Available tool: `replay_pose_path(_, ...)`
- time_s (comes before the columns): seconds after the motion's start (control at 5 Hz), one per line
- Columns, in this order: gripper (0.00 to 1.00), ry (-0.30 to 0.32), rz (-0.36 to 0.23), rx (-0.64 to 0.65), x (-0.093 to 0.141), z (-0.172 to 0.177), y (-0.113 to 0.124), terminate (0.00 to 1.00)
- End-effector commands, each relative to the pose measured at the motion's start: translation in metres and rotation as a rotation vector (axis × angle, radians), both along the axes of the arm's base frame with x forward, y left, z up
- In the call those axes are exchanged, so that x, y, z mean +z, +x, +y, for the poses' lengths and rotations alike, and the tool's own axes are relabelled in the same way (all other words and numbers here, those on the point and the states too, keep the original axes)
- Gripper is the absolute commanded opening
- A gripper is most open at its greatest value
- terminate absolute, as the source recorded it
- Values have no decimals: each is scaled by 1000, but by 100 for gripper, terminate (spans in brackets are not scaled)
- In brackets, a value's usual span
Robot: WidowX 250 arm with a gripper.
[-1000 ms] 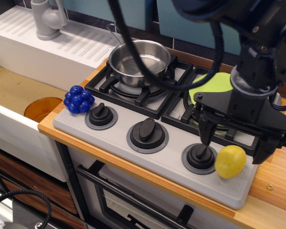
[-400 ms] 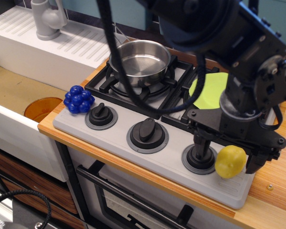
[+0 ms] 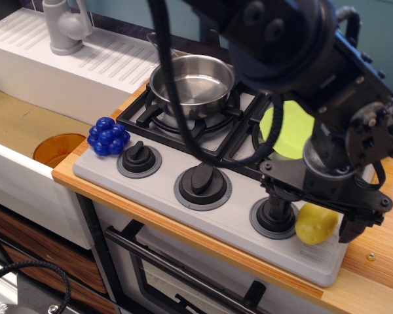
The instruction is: Put potato on plate and blueberry in pot or pan on stove
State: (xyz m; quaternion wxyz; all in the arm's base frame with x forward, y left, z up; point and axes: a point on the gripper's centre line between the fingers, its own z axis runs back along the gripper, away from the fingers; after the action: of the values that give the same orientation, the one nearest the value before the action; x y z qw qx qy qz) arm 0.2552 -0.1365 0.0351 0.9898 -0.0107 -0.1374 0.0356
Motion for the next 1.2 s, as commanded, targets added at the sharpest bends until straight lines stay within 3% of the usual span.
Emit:
replay_pose_path(0.0, 100, -11, -34, 5, 2, -7, 9, 0)
replay_pose_path(0.2, 0, -10, -23, 17, 3, -9, 10, 0)
replay_pose_path(0.6, 0, -5, -7, 36, 9, -12, 7, 0)
replay_pose_path(1.0, 0, 9, 48, 46, 37, -13, 2, 0)
